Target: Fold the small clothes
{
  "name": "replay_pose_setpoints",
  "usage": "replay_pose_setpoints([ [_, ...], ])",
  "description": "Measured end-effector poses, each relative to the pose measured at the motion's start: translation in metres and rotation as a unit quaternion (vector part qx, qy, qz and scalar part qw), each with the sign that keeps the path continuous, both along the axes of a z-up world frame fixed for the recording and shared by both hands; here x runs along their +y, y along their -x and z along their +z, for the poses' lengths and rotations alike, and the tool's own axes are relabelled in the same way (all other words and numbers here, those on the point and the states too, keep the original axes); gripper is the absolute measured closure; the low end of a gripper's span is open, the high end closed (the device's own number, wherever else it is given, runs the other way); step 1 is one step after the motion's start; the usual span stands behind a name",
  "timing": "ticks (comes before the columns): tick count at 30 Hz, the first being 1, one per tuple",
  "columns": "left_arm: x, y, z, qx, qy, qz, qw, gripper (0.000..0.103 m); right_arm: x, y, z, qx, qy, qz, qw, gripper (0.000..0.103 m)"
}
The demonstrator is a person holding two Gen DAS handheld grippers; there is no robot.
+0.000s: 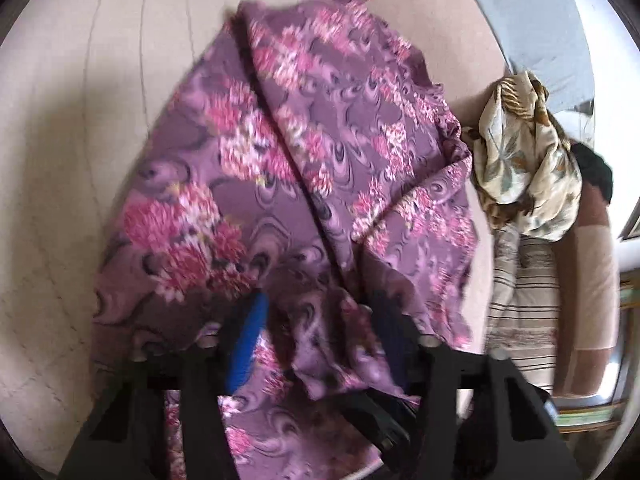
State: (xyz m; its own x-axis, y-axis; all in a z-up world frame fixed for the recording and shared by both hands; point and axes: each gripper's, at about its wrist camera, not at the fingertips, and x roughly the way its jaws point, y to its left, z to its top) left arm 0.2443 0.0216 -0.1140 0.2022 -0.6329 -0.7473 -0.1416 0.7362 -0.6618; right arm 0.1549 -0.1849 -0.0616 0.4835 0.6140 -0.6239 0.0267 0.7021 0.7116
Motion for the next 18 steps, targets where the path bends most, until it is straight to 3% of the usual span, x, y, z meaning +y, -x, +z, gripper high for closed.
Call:
replay_pose_setpoints([
  [2,0.002,-0.001,-0.006,0.018,0.019,0.002,0.9997,0.060,0.004,-0.006,-0.001,0.001,-0.003,0.010,1.000,0.073],
  [3,0.003,-0.001,-0.009,0.025,0.029,0.003,0.9993,0.061,0.007,-0.008,-0.004,0.003,-0.008,0.018,1.000,0.089],
  [4,0.004,-0.001,-0.010,0.030,0.036,0.004,0.9989,0.066,0.009,-0.008,-0.005,0.007,-0.009,0.021,1.000,0.096],
  [8,0.006,0.002,-0.018,0.050,0.042,0.014,0.9978,0.088,-0.004,0.010,-0.006,0.007,-0.048,0.010,0.999,0.097],
  [13,-0.004,0.005,-0.018,0.054,0.041,0.000,0.9977,0.090,-0.022,0.029,0.006,-0.007,-0.093,-0.002,0.996,0.097],
  [18,-0.004,0.021,-0.019,0.056,0.040,-0.005,0.9976,0.090,-0.015,0.023,-0.010,0.033,-0.087,0.017,0.995,0.097],
])
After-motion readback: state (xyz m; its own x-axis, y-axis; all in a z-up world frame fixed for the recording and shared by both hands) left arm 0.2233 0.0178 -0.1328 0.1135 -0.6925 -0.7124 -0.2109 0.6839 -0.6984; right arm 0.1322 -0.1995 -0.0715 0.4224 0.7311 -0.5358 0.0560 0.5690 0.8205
